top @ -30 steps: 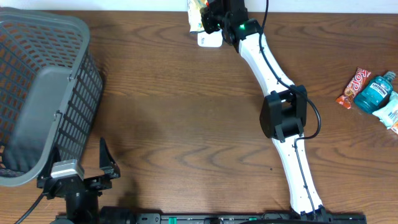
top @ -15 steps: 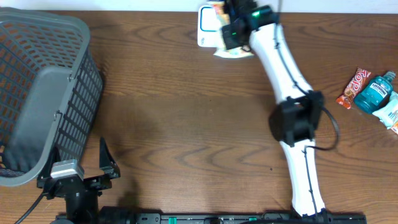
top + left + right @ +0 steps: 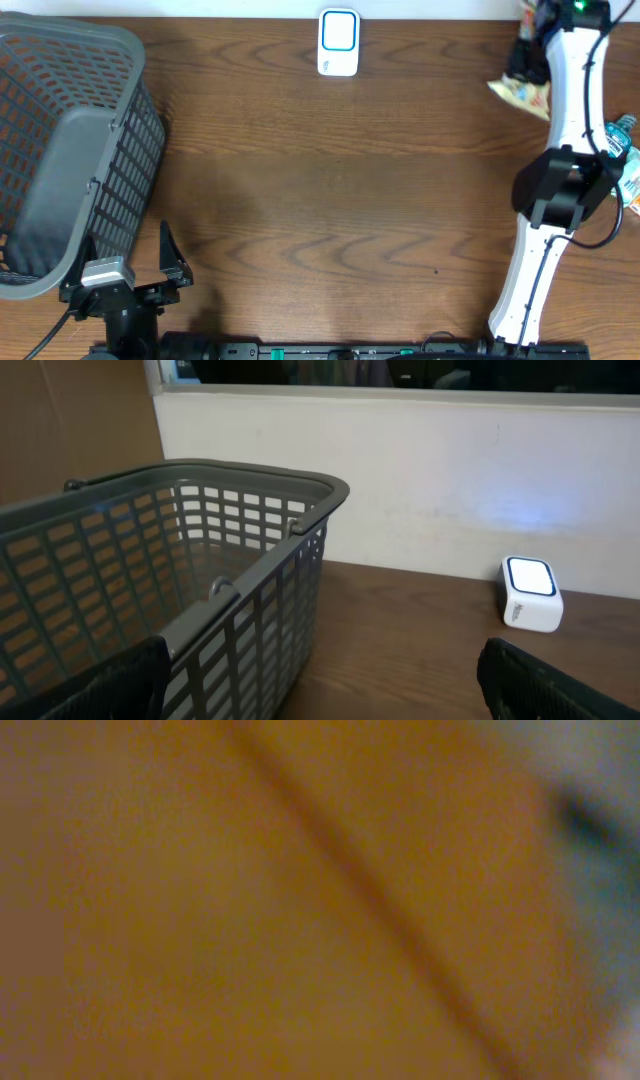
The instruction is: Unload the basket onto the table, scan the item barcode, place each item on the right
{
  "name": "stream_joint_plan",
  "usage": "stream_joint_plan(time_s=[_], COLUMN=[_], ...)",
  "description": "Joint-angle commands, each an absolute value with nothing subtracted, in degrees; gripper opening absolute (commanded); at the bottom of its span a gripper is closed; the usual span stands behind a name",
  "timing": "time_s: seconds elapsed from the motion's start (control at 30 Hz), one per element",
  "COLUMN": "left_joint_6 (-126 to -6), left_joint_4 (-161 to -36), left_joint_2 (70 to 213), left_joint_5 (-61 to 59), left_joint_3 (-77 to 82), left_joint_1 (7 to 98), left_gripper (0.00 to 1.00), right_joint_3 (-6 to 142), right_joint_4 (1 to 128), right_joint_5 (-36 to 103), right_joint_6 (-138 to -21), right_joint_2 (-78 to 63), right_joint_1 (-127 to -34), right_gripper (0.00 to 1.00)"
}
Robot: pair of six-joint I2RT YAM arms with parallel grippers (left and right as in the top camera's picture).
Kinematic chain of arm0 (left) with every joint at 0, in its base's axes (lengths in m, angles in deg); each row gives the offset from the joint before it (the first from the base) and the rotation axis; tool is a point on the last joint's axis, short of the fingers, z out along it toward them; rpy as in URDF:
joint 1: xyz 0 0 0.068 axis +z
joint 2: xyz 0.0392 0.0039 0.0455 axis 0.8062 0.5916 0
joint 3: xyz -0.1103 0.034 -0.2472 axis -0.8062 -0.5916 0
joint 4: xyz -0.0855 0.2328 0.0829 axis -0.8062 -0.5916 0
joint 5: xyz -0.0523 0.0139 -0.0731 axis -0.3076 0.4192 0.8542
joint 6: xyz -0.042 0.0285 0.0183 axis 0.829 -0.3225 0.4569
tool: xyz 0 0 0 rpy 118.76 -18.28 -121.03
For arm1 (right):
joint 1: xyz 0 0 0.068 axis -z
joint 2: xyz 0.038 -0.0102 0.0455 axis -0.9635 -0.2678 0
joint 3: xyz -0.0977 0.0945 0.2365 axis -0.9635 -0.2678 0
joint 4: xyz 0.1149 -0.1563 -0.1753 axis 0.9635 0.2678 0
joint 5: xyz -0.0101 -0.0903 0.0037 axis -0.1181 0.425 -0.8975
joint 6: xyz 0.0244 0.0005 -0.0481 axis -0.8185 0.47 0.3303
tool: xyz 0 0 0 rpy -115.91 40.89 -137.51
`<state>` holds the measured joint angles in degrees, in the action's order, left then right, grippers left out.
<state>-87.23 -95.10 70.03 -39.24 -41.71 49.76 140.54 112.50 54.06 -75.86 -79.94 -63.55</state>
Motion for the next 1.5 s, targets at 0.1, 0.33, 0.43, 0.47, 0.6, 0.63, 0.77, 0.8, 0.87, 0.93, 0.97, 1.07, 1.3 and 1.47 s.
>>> stream_joint_plan(time_s=[0.1, 0.33, 0.43, 0.47, 0.6, 0.63, 0.77, 0.8, 0.87, 0.93, 0.97, 1.07, 1.3, 1.47], left_joint_6=[-87.17, -87.17, -87.17, -87.17, -87.17, -87.17, -87.17, -87.17, -87.17, -87.19, -87.19, -87.19, -88.46, -88.06], left_joint_4=[-94.82, -94.82, -94.82, -94.82, -94.82, -94.82, -94.82, -94.82, -94.82, -94.6, -94.56, -94.4, -93.33, -93.29], left_joint_2=[69.59, 69.59, 69.59, 69.59, 69.59, 69.59, 69.59, 69.59, 69.59, 69.59, 69.59, 69.59, 69.59, 69.59], left_joint_5=[-39.7, -39.7, -39.7, -39.7, -39.7, -39.7, -39.7, -39.7, -39.7, -39.7, -39.7, -39.72, -45.98, -47.37], left_joint_3=[-41.82, -41.82, -41.82, -41.82, -41.82, -41.82, -41.82, -41.82, -41.82, -41.82, -41.82, -41.82, -41.82, -41.84], left_joint_1=[49.41, 49.41, 49.41, 49.41, 49.41, 49.41, 49.41, 49.41, 49.41, 49.41, 49.41, 49.41, 49.41, 49.41], left_gripper=[0.98, 0.98, 0.98, 0.98, 0.98, 0.98, 0.98, 0.98, 0.98, 0.98, 0.98, 0.98, 0.98, 0.98], right_joint_3=[140.68, 140.65, 140.65, 140.65, 140.65, 140.65, 140.65, 140.65, 140.68, 140.65, 140.68, 140.68, 140.68, 140.65], right_joint_4=[114.99, 115.78, 116.58, 116.98, 118.84, 119.6, 123.1, 123.88, 124.87, 125.59, 125.46, 124.8, 123.95, 124.45], right_joint_5=[56.18, 55.61, 47.13, 45.8, 56.71, 59.79, 64.69, 63.66, 62.26, 58.59, 56.49, 49.78, 39.51, 37.39], right_joint_6=[-78.04, -78.22, -79.53, -79.57, -83.75, -85.74, -91.99, -91.96, -91.94, -91.4, -90.5, -87.18, -83.53, -83.0], right_joint_2=[-79.96, -79.96, -79.96, -79.96, -79.96, -79.96, -79.94, -79.72, -79.06, -77.44, -76.48, -72.35, -56.11, -43.61], right_joint_1=[-53.38, -47.63, -46.98, -47.35, -48.05, -48.05, -47.79, -47.79, -47.94, -48.29, -48.51, -49.56, -55.2, -60.49], right_gripper=[0.04, 0.01, 0.01, 0.01, 0.14, 0.11, 0.78, 0.92, 0.99, 0.99, 0.99, 0.99, 0.99, 0.99])
